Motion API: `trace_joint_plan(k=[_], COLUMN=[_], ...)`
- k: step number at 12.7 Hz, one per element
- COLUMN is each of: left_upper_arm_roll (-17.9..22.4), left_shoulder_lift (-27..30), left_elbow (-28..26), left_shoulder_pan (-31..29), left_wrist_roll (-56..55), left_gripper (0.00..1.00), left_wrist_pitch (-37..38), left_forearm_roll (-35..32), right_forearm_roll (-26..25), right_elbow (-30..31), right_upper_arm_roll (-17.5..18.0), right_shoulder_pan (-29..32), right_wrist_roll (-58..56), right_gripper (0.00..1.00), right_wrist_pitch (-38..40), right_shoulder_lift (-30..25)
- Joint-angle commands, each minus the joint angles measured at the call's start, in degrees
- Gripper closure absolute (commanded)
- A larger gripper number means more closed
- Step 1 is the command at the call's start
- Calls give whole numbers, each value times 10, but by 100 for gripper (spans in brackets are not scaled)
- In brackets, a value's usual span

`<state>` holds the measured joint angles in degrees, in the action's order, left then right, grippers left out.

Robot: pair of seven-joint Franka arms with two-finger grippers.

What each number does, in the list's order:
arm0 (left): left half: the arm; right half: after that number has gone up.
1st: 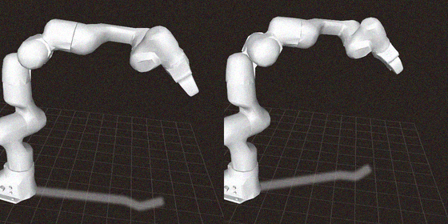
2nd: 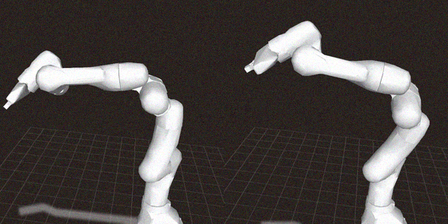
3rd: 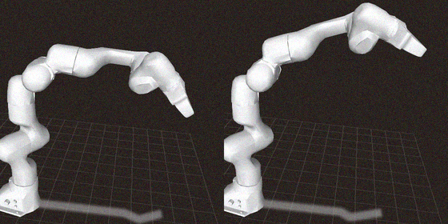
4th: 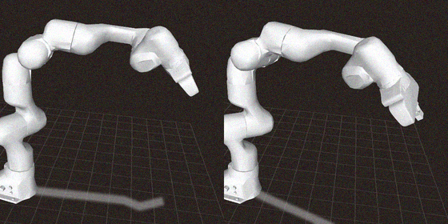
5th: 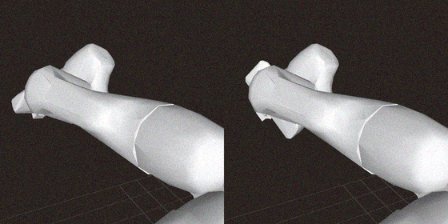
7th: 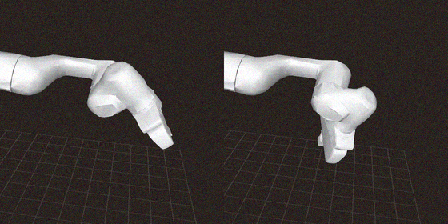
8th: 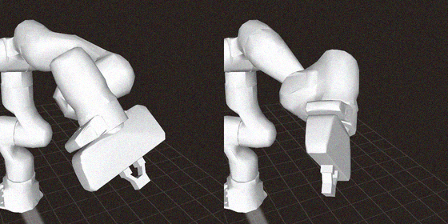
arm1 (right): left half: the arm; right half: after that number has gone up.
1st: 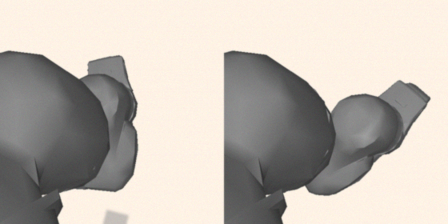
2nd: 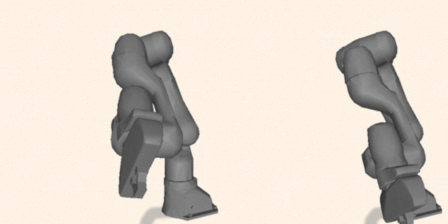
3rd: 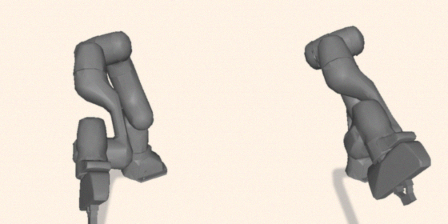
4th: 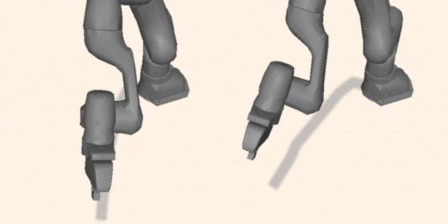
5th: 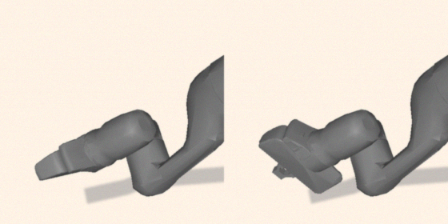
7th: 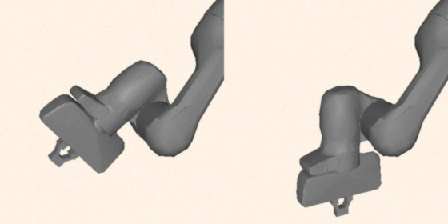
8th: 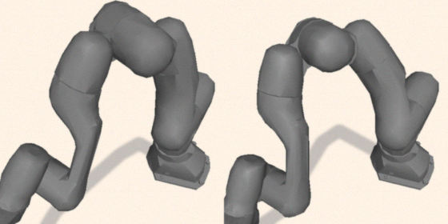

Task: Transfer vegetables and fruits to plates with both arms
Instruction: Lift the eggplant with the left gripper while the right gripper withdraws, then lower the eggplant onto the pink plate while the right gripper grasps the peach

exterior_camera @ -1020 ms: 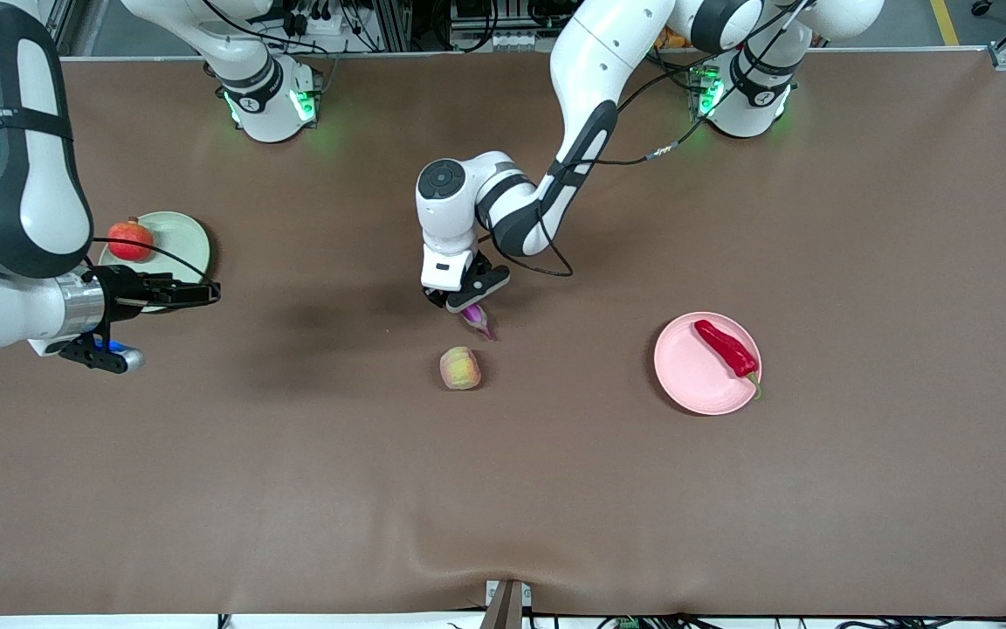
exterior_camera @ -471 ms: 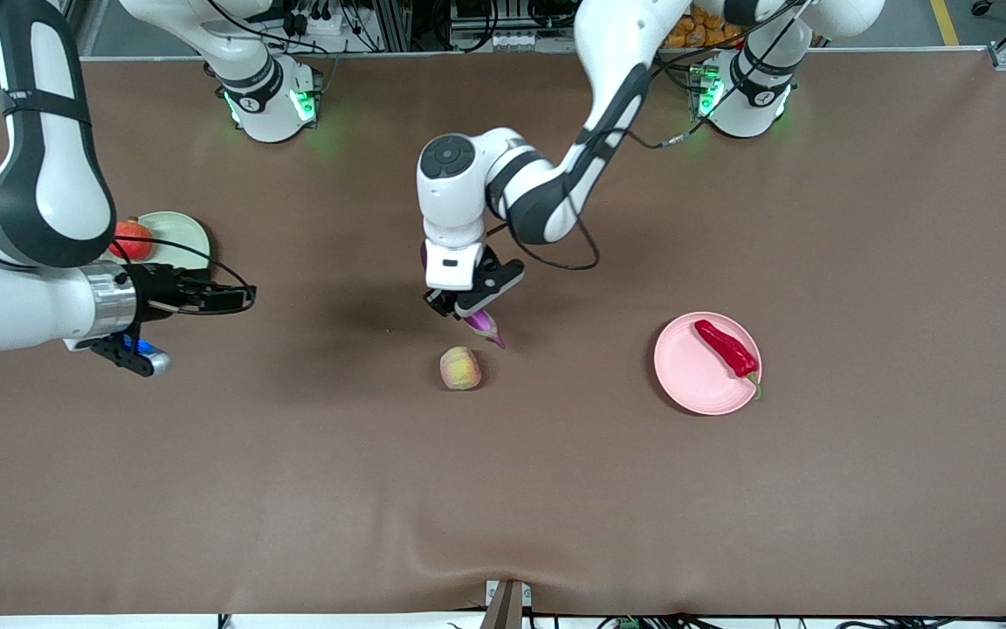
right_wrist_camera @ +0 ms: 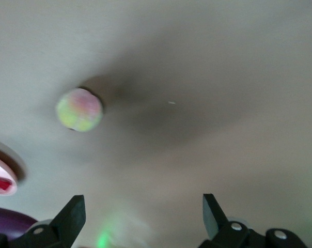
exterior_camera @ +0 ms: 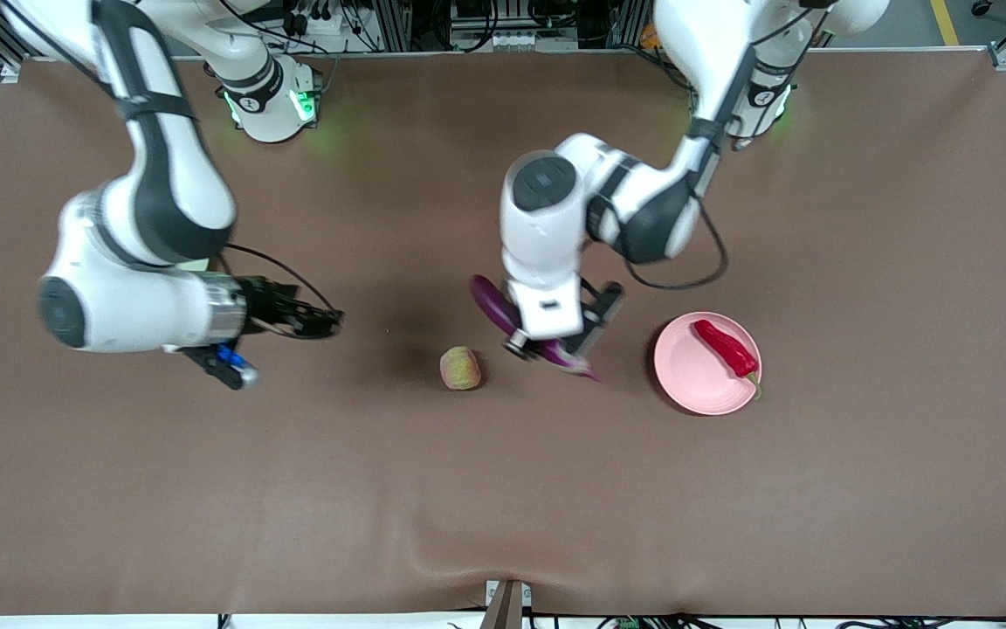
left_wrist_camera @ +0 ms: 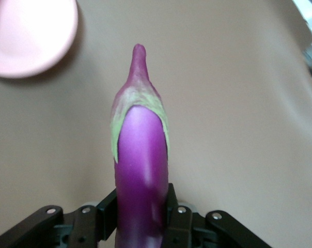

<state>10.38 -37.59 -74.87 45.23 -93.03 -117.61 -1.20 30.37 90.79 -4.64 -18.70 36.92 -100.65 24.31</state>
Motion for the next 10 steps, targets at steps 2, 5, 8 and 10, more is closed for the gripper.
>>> trace_joint_plan(k=[2,5,8,10], left_upper_arm_roll=[-10,-9,-8,-8], left_shoulder_lift=[3,1,-7,-3], left_elbow=[-22,-61,-94,-127], left_shoulder_pan=[-98,-150,-177,-174], left_wrist_roll=[138,250,284,283], left_gripper=[95,95,95,95], left_wrist_pitch=[55,67,63,42], left_forearm_roll=[-7,-11,-14,-26], right_forearm_roll=[24,19,18,19], right_elbow=[-13,-14,-12,-14], right_upper_arm_roll=[-6,-6,-6,-6], right_shoulder_pan=[-80,-149,-177,-177], right_wrist_roll=[77,145,181,192], right_gripper=[0,0,0,0], right_wrist_pitch=[-155,-259,-337,-343], right_shoulder_lift=[72,119,150,160])
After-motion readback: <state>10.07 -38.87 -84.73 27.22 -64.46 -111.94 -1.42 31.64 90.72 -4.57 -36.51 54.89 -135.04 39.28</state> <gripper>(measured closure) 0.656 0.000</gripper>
